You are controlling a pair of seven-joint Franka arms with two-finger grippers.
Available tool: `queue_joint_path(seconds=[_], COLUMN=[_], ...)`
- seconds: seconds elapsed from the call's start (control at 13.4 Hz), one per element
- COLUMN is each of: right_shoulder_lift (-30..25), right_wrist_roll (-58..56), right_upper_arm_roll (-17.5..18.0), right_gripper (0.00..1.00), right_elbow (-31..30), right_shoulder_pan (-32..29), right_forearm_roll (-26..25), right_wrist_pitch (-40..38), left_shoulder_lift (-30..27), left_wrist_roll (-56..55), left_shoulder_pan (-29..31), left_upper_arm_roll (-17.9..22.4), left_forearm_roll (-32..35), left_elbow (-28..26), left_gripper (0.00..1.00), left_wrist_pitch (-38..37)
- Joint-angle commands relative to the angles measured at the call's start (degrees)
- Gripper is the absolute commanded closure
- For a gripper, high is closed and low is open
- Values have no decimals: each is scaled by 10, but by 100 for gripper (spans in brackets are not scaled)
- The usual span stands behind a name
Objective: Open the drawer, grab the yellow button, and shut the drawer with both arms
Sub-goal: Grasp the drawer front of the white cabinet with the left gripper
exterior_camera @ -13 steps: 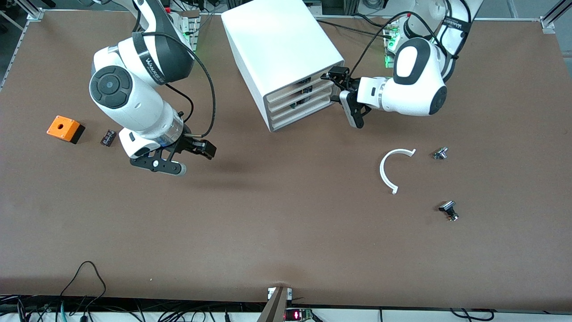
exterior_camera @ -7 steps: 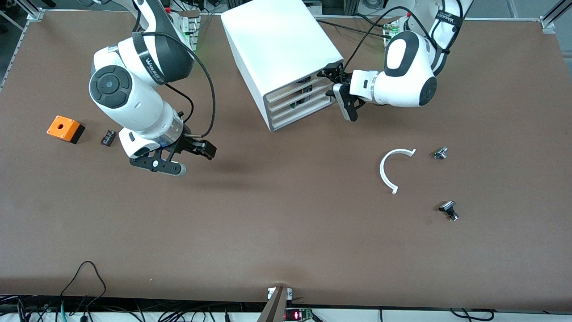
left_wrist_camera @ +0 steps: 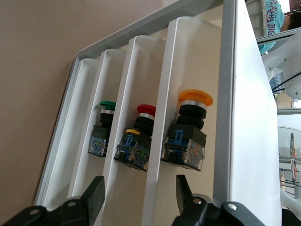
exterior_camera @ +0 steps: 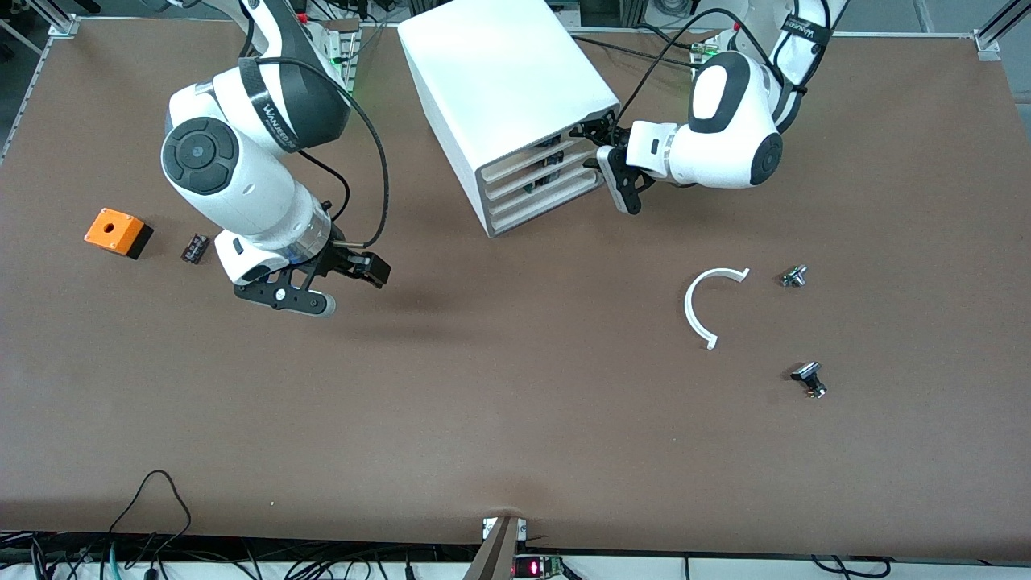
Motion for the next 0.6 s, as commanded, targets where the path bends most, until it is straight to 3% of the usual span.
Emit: queue_joint_path(seconds=[0.0,0.52], right_shoulder_lift=[7,10], right_wrist_roll=[9,9], right_upper_arm_roll=[-3,-3], right_gripper=[1,1], right_elbow=[14,13], right_shoulder_pan=[5,5], right_forearm_roll=[5,5], right_wrist_pitch=[-1,4], left_shoulder_lift=[-18,36], left_wrist_roll=[19,79], left_shoulder_pan=[1,34], left_upper_arm_roll=[-20,-20], left_forearm_roll=[-16,-36], left_elbow=[-28,-10], left_gripper=[35,37], left_wrist_pitch=[-3,-24])
